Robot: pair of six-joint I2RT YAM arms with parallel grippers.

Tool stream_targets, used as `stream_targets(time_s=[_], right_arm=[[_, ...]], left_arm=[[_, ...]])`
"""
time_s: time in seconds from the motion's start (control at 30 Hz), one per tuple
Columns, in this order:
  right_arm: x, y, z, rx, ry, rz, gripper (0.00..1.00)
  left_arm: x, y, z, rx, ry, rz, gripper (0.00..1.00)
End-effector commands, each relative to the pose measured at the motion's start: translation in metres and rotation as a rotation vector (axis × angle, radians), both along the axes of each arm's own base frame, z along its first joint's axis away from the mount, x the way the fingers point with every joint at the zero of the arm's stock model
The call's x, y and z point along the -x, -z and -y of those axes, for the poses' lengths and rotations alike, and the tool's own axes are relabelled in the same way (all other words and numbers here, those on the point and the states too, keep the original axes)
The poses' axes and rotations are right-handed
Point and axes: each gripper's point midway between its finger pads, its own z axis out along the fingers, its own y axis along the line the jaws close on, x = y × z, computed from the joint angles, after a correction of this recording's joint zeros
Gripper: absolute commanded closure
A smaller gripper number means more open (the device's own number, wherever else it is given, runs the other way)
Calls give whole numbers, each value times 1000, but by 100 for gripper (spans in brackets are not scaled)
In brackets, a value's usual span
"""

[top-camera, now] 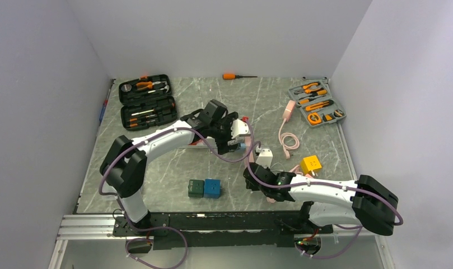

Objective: Pull the plug off the socket
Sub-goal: Remove the plug from the socket.

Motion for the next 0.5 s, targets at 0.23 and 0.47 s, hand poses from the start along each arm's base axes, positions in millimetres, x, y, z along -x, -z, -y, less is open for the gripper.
stream_targets(time_s=[0.23, 0.47], right_arm=[[-14, -33, -23, -103, 10, 76, 100], [-13, -33, -23, -100, 13, 76, 100]], left_arm=[[9, 12, 27, 24, 176, 7, 1], [2, 20, 30, 13, 167, 29, 23]])
